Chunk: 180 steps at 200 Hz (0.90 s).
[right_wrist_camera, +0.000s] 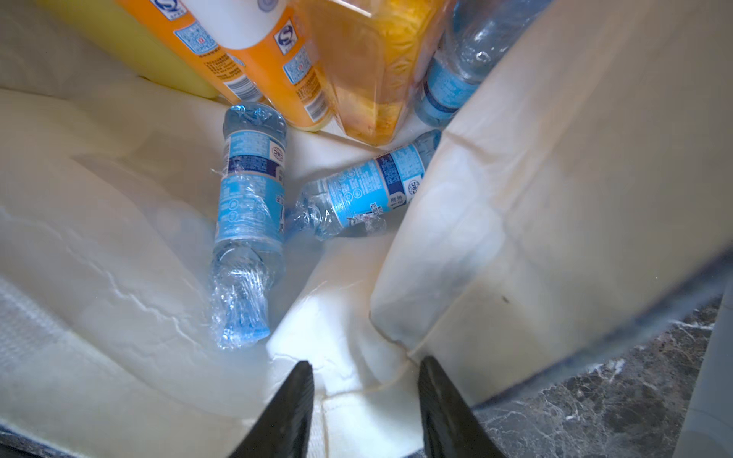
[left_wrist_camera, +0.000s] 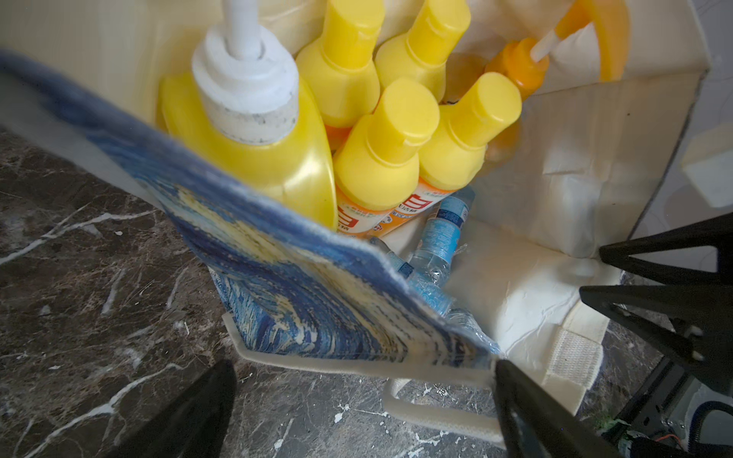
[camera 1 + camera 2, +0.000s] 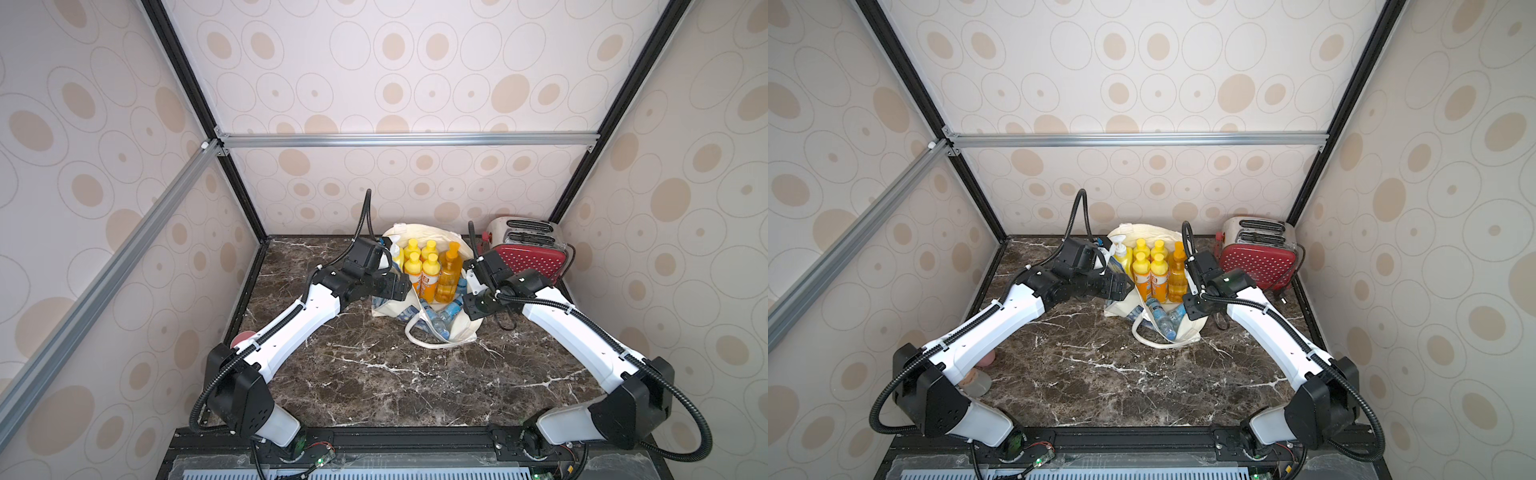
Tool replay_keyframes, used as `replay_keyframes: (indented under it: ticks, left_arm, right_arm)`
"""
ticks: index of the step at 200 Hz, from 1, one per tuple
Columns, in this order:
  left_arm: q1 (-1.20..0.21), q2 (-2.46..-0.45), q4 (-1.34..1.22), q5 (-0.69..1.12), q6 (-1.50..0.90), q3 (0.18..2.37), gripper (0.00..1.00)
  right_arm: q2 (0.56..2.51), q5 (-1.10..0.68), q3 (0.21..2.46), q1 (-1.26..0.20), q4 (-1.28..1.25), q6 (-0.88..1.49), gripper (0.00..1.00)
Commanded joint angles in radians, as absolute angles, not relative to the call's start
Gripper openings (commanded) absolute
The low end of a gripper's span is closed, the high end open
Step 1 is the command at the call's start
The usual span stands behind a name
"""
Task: Pack dish soap into the shopping bag
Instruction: Adjust the shopping bag at the center of the board.
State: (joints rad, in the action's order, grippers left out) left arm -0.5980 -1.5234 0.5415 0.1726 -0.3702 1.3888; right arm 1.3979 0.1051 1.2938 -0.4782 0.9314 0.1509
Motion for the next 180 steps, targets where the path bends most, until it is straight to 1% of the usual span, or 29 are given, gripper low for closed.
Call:
replay_keyframes:
  ticks: [1, 12, 43, 69, 95, 130, 143, 153, 162, 171, 180]
  left_arm:
    - [-0.619, -1.539, 0.590, 0.122, -0.357, 1.426, 0.98]
    - [-0.626, -1.530, 0.596, 0.107, -0.359, 1.433, 0.98]
    - [-0.629, -1.485, 0.621, 0.074, -0.364, 1.472, 0.99]
    - [-0.629, -1.475, 0.624, 0.041, -0.368, 1.515, 0.99]
    - [-0.628, -1.506, 0.623, 0.038, -0.386, 1.548, 0.99]
    - [-0.629, -1.576, 0.595, 0.043, -0.400, 1.563, 0.99]
    - [-0.629, -1.602, 0.595, 0.058, -0.402, 1.565, 0.95]
    - [-0.630, -1.611, 0.596, 0.063, -0.403, 1.562, 0.89]
    - [-0.630, -1.615, 0.597, 0.064, -0.403, 1.555, 0.83]
    - [-0.631, -1.615, 0.599, 0.058, -0.399, 1.548, 0.73]
    - [-0.630, -1.615, 0.604, 0.053, -0.392, 1.543, 0.60]
  right_arm:
    - [1.346, 0.099, 1.263, -0.484, 1.048, 0.178, 0.46]
    - [1.313, 0.088, 1.270, -0.485, 1.047, 0.177, 0.47]
    - [1.214, 0.113, 1.312, -0.482, 1.024, 0.185, 0.54]
    - [1.199, 0.113, 1.326, -0.446, 1.013, 0.179, 0.61]
    - [1.215, 0.026, 1.284, -0.401, 0.942, 0.185, 0.67]
    - [1.269, -0.093, 1.246, -0.382, 0.818, 0.219, 0.68]
    - [1.300, -0.121, 1.240, -0.382, 0.771, 0.228, 0.64]
    - [1.331, -0.128, 1.246, -0.383, 0.761, 0.230, 0.61]
    - [1.354, -0.134, 1.247, -0.383, 0.752, 0.229, 0.56]
    - [1.370, -0.141, 1.247, -0.383, 0.737, 0.228, 0.48]
    - [1.385, -0.139, 1.251, -0.381, 0.726, 0.227, 0.38]
